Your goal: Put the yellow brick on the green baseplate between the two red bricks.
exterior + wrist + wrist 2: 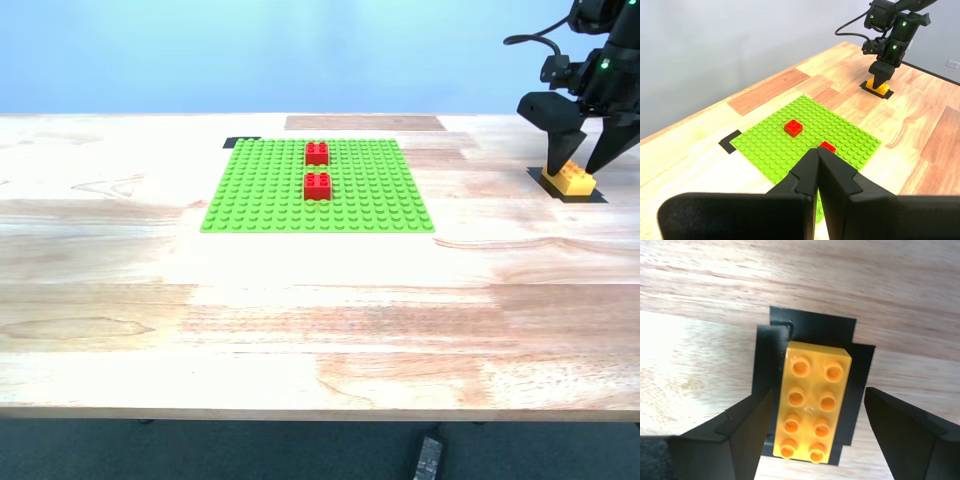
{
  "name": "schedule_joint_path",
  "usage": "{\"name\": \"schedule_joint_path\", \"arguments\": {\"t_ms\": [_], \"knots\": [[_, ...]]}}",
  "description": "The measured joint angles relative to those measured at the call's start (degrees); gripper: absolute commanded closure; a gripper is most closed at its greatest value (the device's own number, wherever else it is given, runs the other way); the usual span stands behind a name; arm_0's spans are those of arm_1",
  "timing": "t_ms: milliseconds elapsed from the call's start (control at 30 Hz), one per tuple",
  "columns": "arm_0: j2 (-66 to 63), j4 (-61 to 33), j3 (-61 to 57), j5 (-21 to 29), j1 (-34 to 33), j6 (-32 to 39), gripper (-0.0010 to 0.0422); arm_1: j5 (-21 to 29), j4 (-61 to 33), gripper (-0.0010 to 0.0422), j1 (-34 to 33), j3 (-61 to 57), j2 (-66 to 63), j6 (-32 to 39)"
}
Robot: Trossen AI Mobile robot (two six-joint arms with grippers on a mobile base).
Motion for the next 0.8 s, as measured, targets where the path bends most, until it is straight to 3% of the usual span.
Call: {"name": "schedule_joint_path", "arguments": {"t_ms": [433, 800], "knots": [[0.09, 0.85, 0.0, -0.04, 0.0, 0.02, 0.0413, -1.46, 1.14, 0.0301, 0.0, -0.55, -0.33, -0.37], [-0.26, 0.76, 0.0, -0.11, 0.0, 0.02, 0.0413, -2.01, 2.97, 0.0294, -0.09, -2.47, -0.59, -0.63]]}}
